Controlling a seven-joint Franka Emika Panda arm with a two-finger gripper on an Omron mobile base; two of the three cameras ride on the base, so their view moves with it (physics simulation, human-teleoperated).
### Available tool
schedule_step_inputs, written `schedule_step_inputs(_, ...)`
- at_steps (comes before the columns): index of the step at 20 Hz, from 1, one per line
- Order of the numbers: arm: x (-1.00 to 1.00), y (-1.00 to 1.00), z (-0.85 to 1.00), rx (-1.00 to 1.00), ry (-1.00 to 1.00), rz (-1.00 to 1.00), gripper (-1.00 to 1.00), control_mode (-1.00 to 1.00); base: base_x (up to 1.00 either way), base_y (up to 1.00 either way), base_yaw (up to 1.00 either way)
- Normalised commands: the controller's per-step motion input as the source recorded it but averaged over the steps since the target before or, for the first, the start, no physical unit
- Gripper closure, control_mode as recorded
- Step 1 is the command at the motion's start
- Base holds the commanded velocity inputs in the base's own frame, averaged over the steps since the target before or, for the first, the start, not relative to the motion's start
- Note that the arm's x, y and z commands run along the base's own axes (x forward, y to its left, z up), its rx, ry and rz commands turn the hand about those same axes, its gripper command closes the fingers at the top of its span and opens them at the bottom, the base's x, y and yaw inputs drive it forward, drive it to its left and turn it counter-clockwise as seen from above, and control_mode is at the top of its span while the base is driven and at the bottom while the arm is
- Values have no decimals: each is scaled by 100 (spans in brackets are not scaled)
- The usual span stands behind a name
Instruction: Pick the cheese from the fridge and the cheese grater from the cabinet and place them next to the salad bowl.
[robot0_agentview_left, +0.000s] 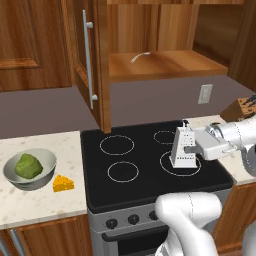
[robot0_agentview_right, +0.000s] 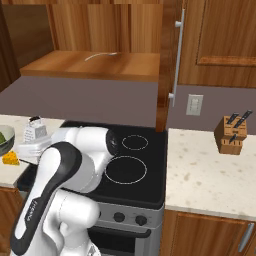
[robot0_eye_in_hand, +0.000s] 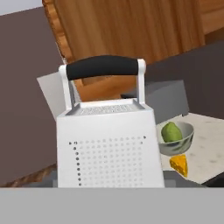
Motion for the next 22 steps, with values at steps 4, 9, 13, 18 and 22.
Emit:
schedule_step_inputs(4, 47, 69, -49, 17, 0, 0, 100, -100, 0, 0, 0)
schedule_step_inputs(9, 35, 72, -55, 11, 0, 3, 100, -100, 0, 0, 0)
schedule_step_inputs(13, 19, 75, -55, -8, 0, 16, 100, -100, 0, 0, 0)
schedule_step_inputs(18, 29, 58, -35, -4, 0, 13, 100, -100, 0, 0, 0)
schedule_step_inputs(22, 46, 25, -20, 5, 1, 1, 100, -100, 0, 0, 0)
